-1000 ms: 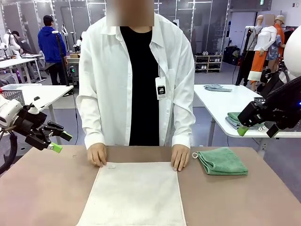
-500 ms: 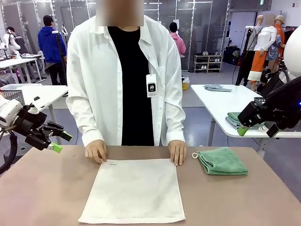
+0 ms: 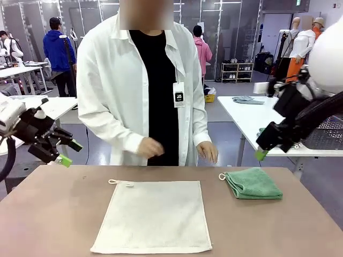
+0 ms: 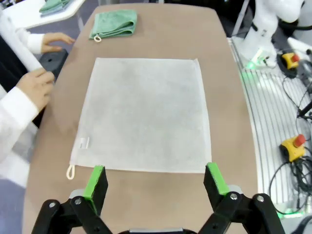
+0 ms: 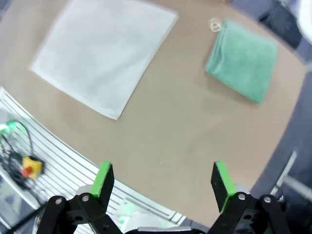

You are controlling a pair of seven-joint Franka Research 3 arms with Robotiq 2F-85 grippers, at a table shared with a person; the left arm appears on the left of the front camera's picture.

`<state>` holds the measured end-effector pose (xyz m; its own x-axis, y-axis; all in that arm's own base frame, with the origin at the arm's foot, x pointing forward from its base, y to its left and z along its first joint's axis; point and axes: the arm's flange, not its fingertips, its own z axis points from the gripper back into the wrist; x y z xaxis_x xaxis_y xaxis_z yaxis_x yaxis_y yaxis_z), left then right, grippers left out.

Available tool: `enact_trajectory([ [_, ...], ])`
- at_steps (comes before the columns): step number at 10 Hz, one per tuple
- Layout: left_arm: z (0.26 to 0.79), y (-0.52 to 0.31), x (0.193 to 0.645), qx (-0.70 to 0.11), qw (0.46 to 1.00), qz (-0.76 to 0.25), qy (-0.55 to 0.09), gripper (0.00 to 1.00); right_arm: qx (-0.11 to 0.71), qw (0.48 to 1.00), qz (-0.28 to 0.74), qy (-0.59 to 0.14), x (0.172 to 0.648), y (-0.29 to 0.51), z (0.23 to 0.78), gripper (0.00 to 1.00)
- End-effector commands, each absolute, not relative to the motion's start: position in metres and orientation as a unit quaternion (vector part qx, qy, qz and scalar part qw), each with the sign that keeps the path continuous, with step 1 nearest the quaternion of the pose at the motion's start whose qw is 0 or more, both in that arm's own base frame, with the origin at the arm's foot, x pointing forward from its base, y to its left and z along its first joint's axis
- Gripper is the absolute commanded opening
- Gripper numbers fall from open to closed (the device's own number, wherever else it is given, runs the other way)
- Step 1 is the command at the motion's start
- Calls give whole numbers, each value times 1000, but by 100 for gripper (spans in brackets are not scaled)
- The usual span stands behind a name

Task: Fold the towels and place them in the basket.
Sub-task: When a person lays out a Towel with hook on the table, fold it in half twice.

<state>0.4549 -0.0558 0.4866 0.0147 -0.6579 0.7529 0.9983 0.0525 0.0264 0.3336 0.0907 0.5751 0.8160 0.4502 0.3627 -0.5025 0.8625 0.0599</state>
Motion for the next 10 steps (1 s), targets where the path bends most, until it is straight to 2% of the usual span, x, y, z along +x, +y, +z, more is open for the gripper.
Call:
enact_trajectory([
  [1, 516, -109, 412, -206, 694, -629, -283, 100, 50, 895, 403, -187, 342, 128, 572, 100],
  [4, 525, -171, 373, -104, 722, -646, -223, 100, 17, 791, 601, -112, 339, 206, 540, 100],
  [6, 517, -191, 353, -70, 728, -659, -175, 100, -5, 700, 708, -92, 327, 237, 506, 100],
  [8, 490, -198, 341, -39, 729, -669, -139, 100, -29, 642, 761, -94, 315, 255, 475, 100],
  [10, 466, -197, 330, -21, 706, -699, -114, 100, -38, 597, 798, -73, 305, 264, 455, 100],
])
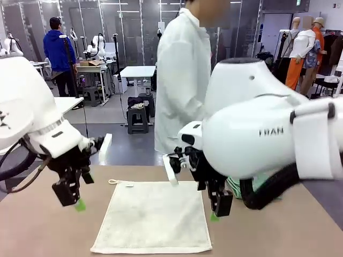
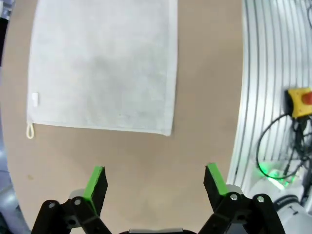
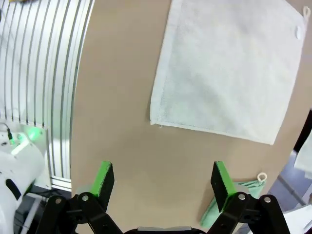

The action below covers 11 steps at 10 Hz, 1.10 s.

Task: Fold the towels and place them in the basket.
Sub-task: When a person lays out a Towel with hook on the table, fold it in half twice.

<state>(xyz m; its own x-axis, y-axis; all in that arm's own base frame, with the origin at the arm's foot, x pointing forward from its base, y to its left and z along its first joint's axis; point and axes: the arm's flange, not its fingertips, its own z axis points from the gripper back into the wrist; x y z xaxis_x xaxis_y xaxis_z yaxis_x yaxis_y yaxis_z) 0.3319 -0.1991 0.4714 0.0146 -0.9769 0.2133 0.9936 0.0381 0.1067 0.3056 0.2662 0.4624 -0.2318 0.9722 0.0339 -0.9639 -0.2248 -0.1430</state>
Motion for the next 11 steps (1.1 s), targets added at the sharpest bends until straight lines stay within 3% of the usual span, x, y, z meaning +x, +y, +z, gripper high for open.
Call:
enact_trajectory([
  [1, 460, -197, 325, 2, 703, -702, -117, 100, -30, 595, 801, -67, 305, 266, 451, 100],
  [3, 450, -198, 316, 43, 700, -703, -118, 100, -29, 606, 792, -67, 308, 267, 447, 100],
  [4, 455, -197, 325, -7, 698, -709, -103, 100, -31, 604, 794, -61, 302, 268, 452, 100],
  [9, 453, -194, 324, -6, 693, -713, -109, 100, -31, 604, 794, -60, 303, 268, 452, 100],
  [11, 428, -216, 314, -1, 706, -700, -109, 100, -31, 669, 739, -65, 304, 274, 431, 100],
])
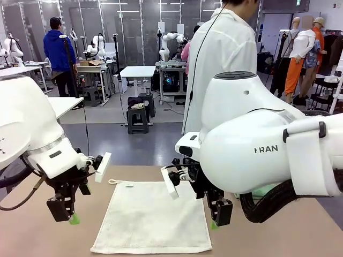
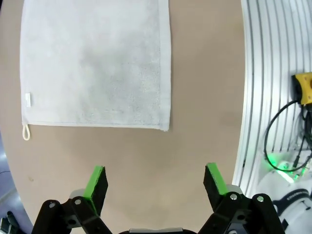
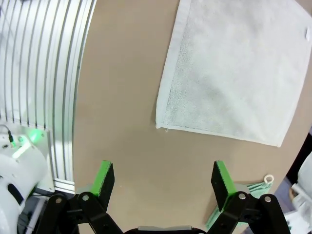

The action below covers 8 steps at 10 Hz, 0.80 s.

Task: Fold the towels and place them in the basket.
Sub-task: When a person lays out a Towel with hook on the table, fold it in half twice.

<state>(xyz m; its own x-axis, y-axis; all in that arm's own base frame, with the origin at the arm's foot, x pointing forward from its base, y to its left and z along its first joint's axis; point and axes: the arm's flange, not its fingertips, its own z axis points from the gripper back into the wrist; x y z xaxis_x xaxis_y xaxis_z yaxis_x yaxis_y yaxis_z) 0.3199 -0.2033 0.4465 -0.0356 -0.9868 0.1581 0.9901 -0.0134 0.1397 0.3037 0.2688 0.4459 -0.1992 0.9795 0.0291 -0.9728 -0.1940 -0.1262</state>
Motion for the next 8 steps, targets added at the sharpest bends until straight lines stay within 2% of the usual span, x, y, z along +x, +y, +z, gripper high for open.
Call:
enact_trajectory([
  [1, 416, -224, 310, 6, 706, -700, -106, 100, -11, 687, 723, -73, 304, 274, 421, 100],
  [5, 370, -233, 308, 8, 719, -689, -88, 100, -17, 746, 662, -72, 302, 273, 375, 100],
  [8, 333, -236, 313, 13, 708, -704, -55, 100, -25, 755, 652, -70, 310, 277, 340, 100],
])
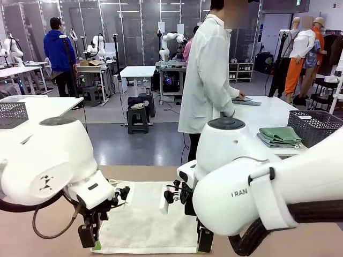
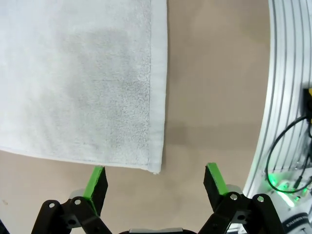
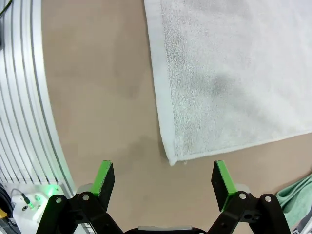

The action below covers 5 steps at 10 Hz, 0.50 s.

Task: Fold the towels and place them in the basket.
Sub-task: When a person lays out a Towel with hook on the table, fold it in half twice.

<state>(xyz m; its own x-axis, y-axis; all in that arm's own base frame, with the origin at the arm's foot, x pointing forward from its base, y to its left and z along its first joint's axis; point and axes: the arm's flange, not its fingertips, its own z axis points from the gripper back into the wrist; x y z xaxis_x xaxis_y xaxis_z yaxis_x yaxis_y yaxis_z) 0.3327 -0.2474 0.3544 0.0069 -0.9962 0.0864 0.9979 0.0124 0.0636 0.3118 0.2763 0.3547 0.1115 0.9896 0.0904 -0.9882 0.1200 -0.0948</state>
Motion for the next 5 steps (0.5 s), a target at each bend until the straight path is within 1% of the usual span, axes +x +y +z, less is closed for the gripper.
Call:
enact_trajectory([
  [1, 326, -235, 311, 12, 705, -708, -51, 100, -35, 758, 649, -60, 312, 279, 331, 100],
  [5, 304, -233, 312, 30, 706, -707, -41, 100, -61, 748, 660, -40, 321, 277, 309, 100],
])
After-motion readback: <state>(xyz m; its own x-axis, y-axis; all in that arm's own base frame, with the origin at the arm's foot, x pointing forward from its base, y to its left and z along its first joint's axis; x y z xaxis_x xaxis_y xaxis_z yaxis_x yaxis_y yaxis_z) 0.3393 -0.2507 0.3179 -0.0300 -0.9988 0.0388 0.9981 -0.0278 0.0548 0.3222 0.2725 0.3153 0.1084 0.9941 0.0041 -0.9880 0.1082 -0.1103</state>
